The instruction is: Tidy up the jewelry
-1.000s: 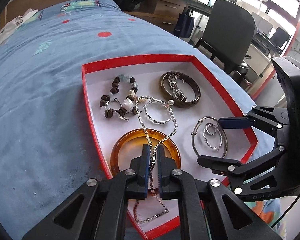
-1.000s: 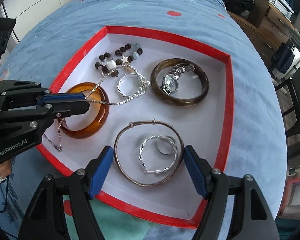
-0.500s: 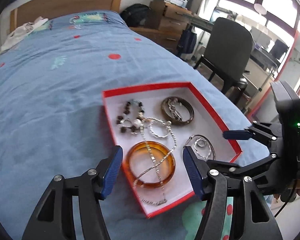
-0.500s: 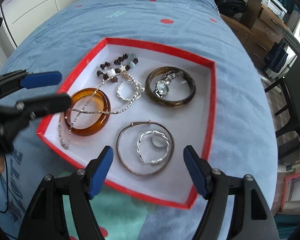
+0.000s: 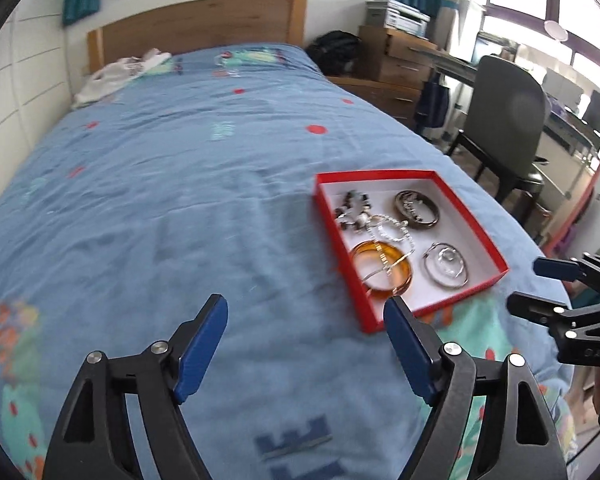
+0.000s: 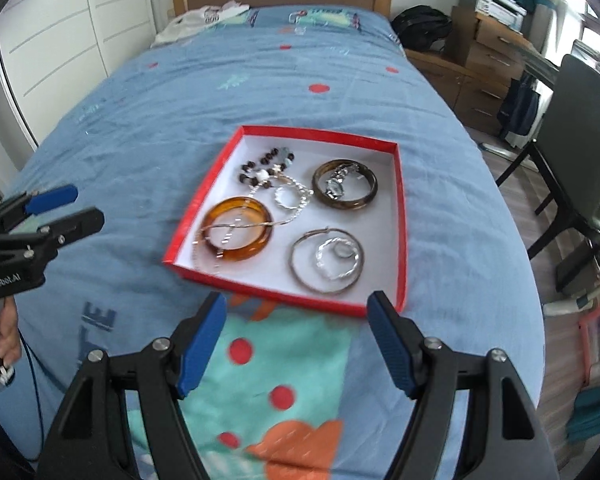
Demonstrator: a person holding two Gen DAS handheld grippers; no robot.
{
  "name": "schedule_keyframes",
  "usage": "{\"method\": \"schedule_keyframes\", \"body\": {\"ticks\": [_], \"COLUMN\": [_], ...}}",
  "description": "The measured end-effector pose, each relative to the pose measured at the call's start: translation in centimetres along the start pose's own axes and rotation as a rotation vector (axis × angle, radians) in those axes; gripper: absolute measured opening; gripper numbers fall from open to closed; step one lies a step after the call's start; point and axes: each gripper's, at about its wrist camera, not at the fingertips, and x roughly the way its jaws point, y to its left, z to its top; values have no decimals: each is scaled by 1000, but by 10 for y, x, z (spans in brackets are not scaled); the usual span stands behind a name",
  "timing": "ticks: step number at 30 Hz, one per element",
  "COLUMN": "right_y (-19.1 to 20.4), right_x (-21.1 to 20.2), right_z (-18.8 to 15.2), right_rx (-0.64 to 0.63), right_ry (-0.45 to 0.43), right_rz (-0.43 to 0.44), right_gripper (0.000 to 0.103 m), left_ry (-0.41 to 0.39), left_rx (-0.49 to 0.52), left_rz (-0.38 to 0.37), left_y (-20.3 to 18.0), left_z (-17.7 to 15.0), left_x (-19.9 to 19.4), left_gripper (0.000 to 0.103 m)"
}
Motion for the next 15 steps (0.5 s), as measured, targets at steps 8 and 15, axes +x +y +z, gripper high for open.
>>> {"method": "schedule_keyframes", "body": {"ticks": [8,15], "right_y": [35,50], "right_x": [-30,-42], "right_z": [-33,-53], "right_rx": [74,104], "right_ry": [-77,-95], "right_rz": [-10,4], "right_gripper": [73,73], "left_ry": [-5,-45], "left_rx": [-59,-85], "left_rz": [86,112], "left_y": [14,23], "left_z": [-29,-53], "left_x": [-37,-63], "left_gripper": [80,94]}}
